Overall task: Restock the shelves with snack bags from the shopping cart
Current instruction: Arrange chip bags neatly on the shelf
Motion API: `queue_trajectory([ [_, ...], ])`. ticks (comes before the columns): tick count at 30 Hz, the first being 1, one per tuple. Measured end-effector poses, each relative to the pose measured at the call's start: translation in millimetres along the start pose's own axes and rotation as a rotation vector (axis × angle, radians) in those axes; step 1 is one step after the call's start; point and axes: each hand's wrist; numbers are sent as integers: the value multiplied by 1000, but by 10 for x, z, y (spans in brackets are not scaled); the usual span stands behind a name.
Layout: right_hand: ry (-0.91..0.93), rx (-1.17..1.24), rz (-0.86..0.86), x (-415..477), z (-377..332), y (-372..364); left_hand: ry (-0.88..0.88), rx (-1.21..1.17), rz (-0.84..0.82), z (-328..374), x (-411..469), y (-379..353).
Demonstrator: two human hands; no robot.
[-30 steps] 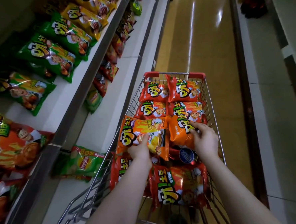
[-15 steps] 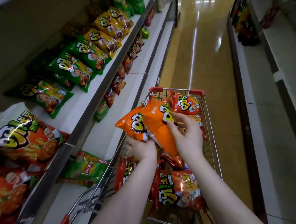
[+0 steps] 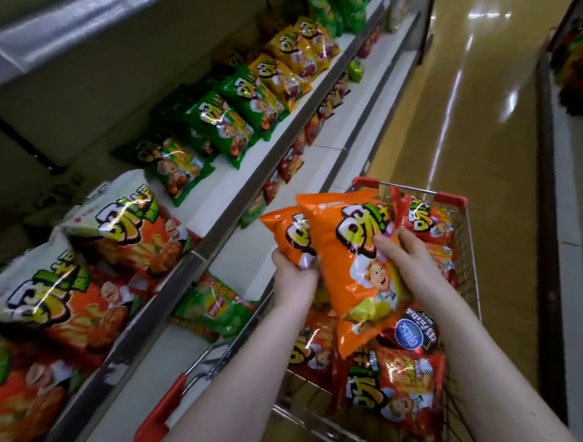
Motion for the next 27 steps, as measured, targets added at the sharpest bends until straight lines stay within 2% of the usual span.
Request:
queue_trajectory([
  [2,22,30,70,-12,-42,-93,48,-97,58,21,11,191],
  [4,66,-41,161,-28,-91,-192,44,-148,105,30,2,419],
  [7,116,-101,196,-92,-172,-384,10,-250,163,53,-81,763],
  [13,245,-72,72,-470,-474,-1023,-88,-301,328,9,-292,1549],
  [17,287,-62,-41,-912,-634,-1641,-153,-356,413,-213,-522,2342],
  [27,385,-72,-332,-2201,-736,-3276,-169,-551,663,-1014,-1419,4252],
])
Point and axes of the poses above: each hand's wrist, its own x-axis towards the middle knuckle, its own y-axis out of the back of the hand, z = x × y, and after that the axes turned 6 degrees about z, right-handed
